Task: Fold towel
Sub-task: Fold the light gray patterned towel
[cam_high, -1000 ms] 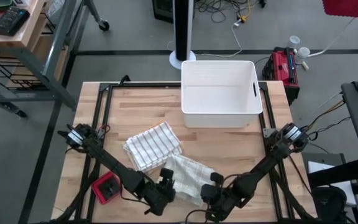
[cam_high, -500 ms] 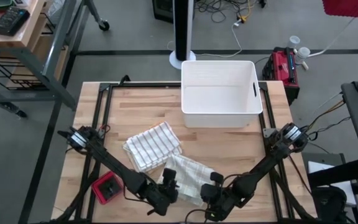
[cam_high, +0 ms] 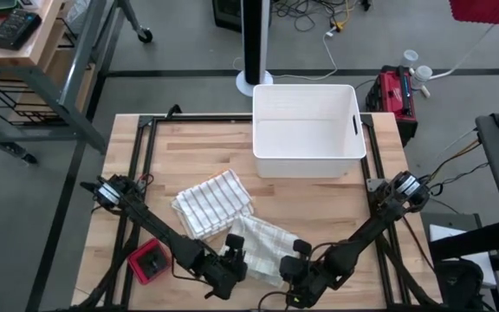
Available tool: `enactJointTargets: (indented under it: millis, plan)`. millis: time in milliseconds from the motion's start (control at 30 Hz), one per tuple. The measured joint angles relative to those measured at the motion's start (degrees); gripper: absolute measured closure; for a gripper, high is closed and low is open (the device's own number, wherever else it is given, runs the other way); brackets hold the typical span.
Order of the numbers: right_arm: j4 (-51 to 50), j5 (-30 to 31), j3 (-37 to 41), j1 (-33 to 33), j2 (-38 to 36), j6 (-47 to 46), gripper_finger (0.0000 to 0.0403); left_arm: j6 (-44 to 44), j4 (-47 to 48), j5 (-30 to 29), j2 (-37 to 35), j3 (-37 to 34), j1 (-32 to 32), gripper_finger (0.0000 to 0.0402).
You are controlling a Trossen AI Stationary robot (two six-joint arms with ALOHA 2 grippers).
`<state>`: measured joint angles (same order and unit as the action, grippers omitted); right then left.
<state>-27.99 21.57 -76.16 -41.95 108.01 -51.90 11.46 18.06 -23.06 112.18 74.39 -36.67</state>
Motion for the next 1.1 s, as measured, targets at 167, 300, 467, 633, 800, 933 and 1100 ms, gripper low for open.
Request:
enactJointTargets:
  millis: [167, 300, 467, 633, 800, 933, 1100]
  plan:
    - [0.0, 1.04, 0.0, 0.0, 0.0, -0.04, 0.0403, 1.16, 1.8, 0.51, -0.04, -0.02, 0.02, 0.0394]
    - [0.0, 1.13, 0.0, 0.0, 0.0, -0.05, 0.0403, 1.74, 4.12, -3.58, -0.13, -0.02, -0.16, 0.04]
    - [0.01, 1.18, 0.0, 0.07, 0.0, -0.17, 0.0403, 3.29, 11.65, -6.98, -1.77, -0.02, -0.88, 0.0401]
    - [0.0, 1.46, 0.0, 0.17, 0.0, -0.17, 0.0403, 7.47, 20.53, -7.86, -6.71, -0.02, -3.01, 0.0401]
    - [0.0, 2.59, 0.0, 0.4, 0.0, -0.15, 0.0403, 10.94, 27.16, -9.8, -11.91, -0.06, -5.28, 0.0401]
    - [0.04, 2.97, 0.0, 0.72, 0.0, -0.04, 0.0403, 16.07, 32.96, -6.72, -11.91, -2.44, -5.83, 0.0401]
    - [0.05, 3.05, 0.0, 0.87, 0.0, 0.0, 0.0403, 21.07, 26.83, -3.11, -9.92, -8.44, -6.37, 0.0401]
